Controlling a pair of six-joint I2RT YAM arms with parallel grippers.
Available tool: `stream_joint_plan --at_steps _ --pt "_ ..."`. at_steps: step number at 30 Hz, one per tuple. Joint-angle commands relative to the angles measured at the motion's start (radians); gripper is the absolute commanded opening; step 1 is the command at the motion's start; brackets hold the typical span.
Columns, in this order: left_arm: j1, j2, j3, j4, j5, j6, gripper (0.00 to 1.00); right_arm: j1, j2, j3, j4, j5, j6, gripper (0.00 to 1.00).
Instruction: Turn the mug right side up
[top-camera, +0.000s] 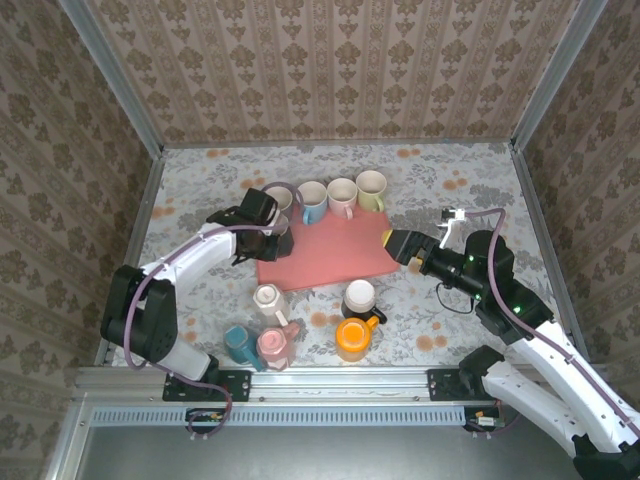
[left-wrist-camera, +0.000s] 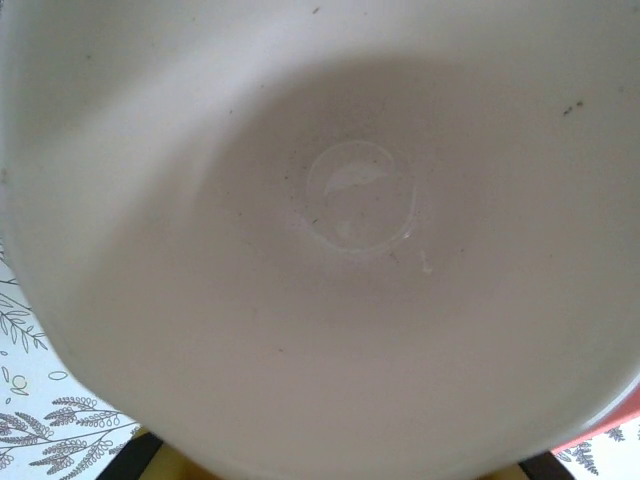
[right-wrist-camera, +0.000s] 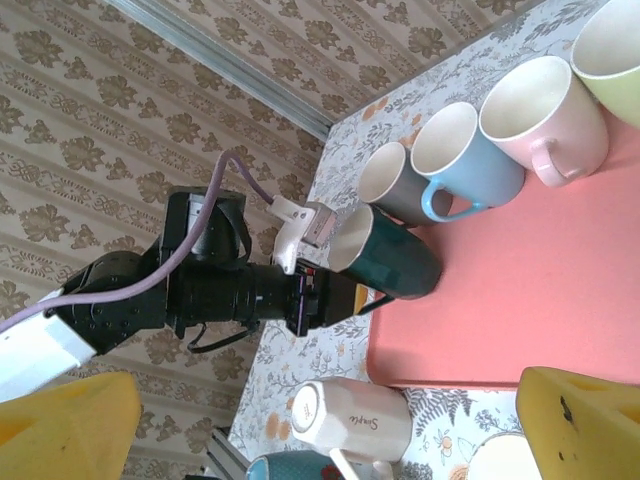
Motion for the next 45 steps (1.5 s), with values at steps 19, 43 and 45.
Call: stream_joint_plan --at_steps 19,43,45 --pt "0.007 -0.048 -0.010 -0.038 -0.072 -0.009 0.36 -0.003 -0.003 -0.008 -0.016 -0.029 -0.067 0.98" --pt "-0.157 -0.471 -0.047 -0.328 -0.090 -0.364 0.75 0.232 0.249 0.133 -0.191 0.093 -0.314 0.98" --pt "-0.185 -0.451 -0.024 -0.384 -0.111 -0.426 0.82 0.236 0.254 0.115 -0.164 0.090 -0.292 0.98"
